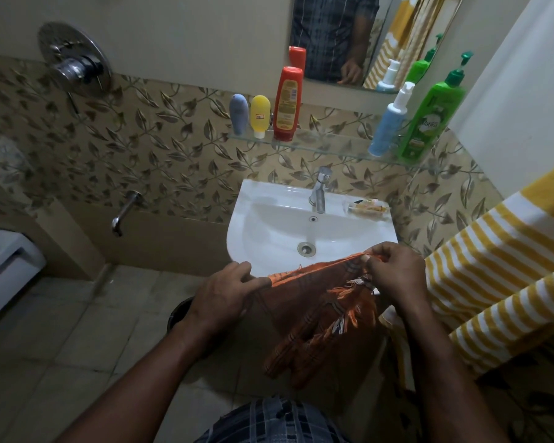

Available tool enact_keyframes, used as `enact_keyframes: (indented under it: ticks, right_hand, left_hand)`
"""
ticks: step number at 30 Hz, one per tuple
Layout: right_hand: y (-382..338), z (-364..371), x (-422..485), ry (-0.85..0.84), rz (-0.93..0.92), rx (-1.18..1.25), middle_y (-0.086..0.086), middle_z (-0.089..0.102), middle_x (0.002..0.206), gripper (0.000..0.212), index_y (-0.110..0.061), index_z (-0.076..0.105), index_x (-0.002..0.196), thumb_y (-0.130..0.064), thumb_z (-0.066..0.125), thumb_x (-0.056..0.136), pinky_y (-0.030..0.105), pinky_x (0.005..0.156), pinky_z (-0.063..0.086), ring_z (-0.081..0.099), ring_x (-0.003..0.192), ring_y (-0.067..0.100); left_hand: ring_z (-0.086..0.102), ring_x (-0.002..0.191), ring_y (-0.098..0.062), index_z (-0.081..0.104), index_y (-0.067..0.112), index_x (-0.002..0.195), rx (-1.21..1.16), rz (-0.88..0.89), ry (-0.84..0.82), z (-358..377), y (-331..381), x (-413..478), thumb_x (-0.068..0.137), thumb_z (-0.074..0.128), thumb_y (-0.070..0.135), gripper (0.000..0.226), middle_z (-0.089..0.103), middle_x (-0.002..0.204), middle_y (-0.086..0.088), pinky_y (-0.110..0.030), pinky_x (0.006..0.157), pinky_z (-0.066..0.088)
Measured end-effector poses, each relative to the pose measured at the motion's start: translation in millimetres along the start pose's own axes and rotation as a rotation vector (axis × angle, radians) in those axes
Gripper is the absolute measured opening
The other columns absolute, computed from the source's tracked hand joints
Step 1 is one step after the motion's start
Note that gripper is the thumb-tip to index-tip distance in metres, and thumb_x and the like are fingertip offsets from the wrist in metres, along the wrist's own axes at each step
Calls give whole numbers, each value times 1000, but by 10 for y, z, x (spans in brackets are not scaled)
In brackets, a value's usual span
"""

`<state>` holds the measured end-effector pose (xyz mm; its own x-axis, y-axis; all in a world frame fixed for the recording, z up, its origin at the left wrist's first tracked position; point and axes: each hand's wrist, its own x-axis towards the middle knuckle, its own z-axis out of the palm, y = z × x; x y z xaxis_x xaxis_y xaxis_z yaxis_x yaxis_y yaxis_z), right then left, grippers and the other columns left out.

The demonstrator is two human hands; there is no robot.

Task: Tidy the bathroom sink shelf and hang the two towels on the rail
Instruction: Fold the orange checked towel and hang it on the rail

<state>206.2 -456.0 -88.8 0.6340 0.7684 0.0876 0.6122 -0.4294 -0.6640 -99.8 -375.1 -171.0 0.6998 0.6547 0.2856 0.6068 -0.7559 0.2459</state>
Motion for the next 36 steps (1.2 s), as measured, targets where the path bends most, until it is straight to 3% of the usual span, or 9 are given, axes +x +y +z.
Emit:
enact_keyframes:
  ticks: [7,12,14,18,21,26,29,32,36]
  right_hand:
    - [30,17,52,-7,-9,-7,-4,72,75,13,-26,73,79,-20,78,89,24,61,44,66,73,13]
    - [51,34,92,-19,-17,-19,-4,71,77,7,-23,77,83,-20,78,89,25,64,44,67,78,16]
    - [58,50,107,-27,-22,-31,-2,74,80,4,-22,79,85,-21,78,89,28,70,47,69,82,19]
    - [69,51,129,-18,-35,-37,0,76,84,3,-20,80,86,-21,78,89,30,73,49,69,83,20]
    - [72,45,146,-13,-38,-28,0,76,83,3,-20,80,86,-20,78,89,32,73,52,69,83,20]
    - [75,69,162,-19,-46,-51,1,77,83,4,-19,81,86,-20,78,89,32,74,52,70,83,20]
    - [91,63,175,-26,-39,-61,0,76,84,5,-19,81,87,-21,77,90,31,74,50,70,84,20]
    - [92,84,170,-17,-41,-52,0,76,82,5,-18,81,87,-20,78,89,33,76,55,70,83,20]
    - [110,83,182,-7,-28,-41,-1,74,80,5,-18,80,87,-20,77,90,31,73,51,69,82,19]
  left_hand:
    - [54,73,-27,73,28,110,72,1,19,73,-60,36,81,76,16,32,54,86,-2,-33,46,40]
    - [55,73,-28,73,22,104,90,-22,63,102,-73,23,86,57,23,24,55,85,-3,-34,46,41]
    - [55,72,-29,74,18,102,122,-46,62,134,-85,40,84,60,22,23,53,85,-5,-36,45,43]
    - [59,71,-29,76,12,93,156,-139,92,167,-129,25,77,84,15,18,60,84,-6,-33,47,43]
    - [60,72,-28,77,17,95,130,-201,157,190,-168,-20,87,80,24,12,64,87,-2,-34,50,46]
    - [66,76,-23,77,17,83,-49,-257,275,145,-204,38,95,72,28,16,71,89,3,-33,61,53]
    - [72,78,-14,79,18,83,-256,-353,335,54,-194,89,90,80,21,8,76,85,6,-30,70,57]
    - [70,71,-7,78,20,76,-388,-493,373,8,-142,140,82,88,14,13,76,79,10,-21,67,54]
    - [67,68,-9,64,20,77,-455,-576,343,-30,-104,168,80,87,16,23,70,72,8,-24,60,49]
